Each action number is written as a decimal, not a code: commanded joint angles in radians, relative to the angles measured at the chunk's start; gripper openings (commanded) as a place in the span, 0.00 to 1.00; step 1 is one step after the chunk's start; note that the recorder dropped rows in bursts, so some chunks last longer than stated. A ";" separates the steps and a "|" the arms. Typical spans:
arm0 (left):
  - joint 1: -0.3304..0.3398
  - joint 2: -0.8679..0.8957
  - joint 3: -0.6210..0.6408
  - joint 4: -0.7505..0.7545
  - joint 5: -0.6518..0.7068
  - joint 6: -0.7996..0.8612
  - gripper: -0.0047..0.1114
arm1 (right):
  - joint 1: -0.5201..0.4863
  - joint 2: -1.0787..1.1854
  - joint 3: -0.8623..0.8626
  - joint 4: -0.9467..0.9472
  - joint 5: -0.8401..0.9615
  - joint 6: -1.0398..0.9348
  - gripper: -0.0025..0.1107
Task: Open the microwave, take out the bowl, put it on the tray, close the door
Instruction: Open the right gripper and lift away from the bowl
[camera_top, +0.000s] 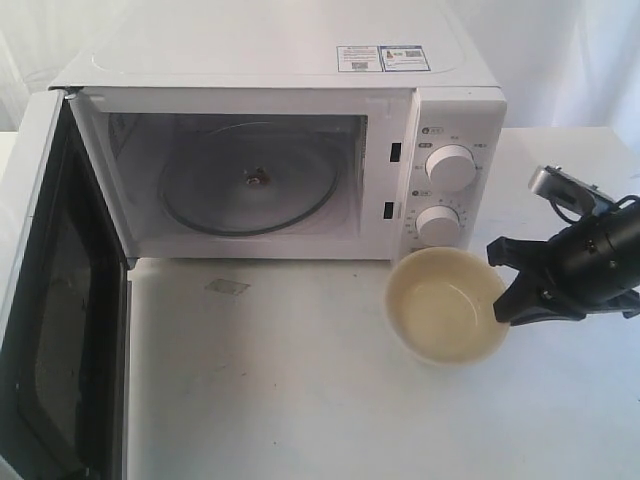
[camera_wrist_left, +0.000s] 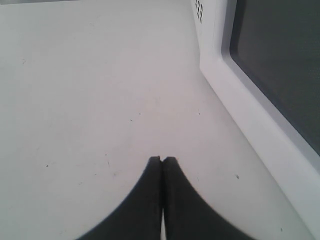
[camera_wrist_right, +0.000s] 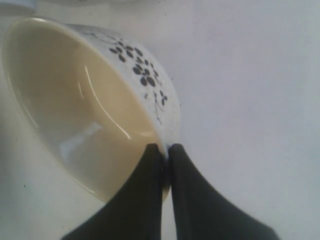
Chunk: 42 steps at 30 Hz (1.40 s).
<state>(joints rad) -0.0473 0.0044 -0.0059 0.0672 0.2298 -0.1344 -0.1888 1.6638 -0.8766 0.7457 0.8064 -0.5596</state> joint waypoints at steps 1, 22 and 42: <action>0.001 -0.004 0.006 -0.008 0.003 0.004 0.04 | -0.021 0.026 -0.011 0.034 -0.002 -0.012 0.02; 0.001 -0.004 0.006 -0.008 0.003 0.004 0.04 | -0.021 0.073 -0.044 0.046 0.037 -0.019 0.13; 0.001 -0.004 0.006 -0.008 0.003 0.004 0.04 | -0.021 0.012 -0.044 0.020 0.022 -0.014 0.50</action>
<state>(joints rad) -0.0473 0.0044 -0.0059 0.0672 0.2298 -0.1344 -0.1989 1.7015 -0.9153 0.7809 0.8297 -0.5676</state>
